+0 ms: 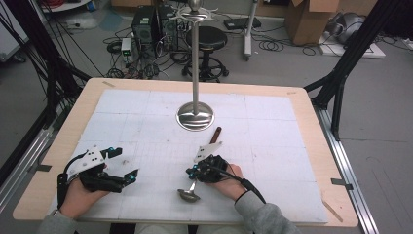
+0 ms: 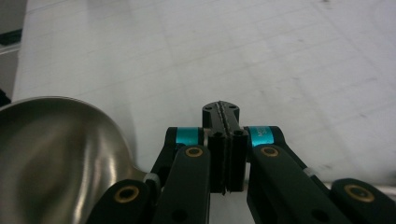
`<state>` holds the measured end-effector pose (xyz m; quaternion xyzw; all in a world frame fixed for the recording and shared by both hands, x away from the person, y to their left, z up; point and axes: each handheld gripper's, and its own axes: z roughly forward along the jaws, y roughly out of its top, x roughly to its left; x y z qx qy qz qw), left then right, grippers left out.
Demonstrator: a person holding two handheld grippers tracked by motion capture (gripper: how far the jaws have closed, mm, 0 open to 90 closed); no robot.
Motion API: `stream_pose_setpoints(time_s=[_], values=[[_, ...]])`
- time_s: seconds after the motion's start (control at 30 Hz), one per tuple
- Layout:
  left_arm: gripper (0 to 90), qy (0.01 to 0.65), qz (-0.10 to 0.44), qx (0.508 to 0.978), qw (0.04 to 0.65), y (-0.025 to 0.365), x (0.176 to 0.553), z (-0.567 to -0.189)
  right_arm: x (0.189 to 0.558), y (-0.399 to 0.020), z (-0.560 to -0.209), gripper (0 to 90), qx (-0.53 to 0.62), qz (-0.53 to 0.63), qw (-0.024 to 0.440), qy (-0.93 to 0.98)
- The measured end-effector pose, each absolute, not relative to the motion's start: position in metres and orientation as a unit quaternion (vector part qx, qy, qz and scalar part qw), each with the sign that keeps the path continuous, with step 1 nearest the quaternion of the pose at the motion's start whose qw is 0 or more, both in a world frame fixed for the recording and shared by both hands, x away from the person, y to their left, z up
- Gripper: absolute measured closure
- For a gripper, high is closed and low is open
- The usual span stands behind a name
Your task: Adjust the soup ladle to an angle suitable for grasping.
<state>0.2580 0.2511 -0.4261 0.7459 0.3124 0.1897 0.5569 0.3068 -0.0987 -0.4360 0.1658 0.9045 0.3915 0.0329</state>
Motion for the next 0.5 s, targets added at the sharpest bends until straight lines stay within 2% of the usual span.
stream_pose_setpoints(time_s=[0.5], values=[[1.7, 0.312, 0.191, 0.747, 0.555, 0.2509, 0.2580, -0.4263, 0.3010, -0.0900, -0.4408, 90.0, 0.156, 0.370, 0.037, 0.915]])
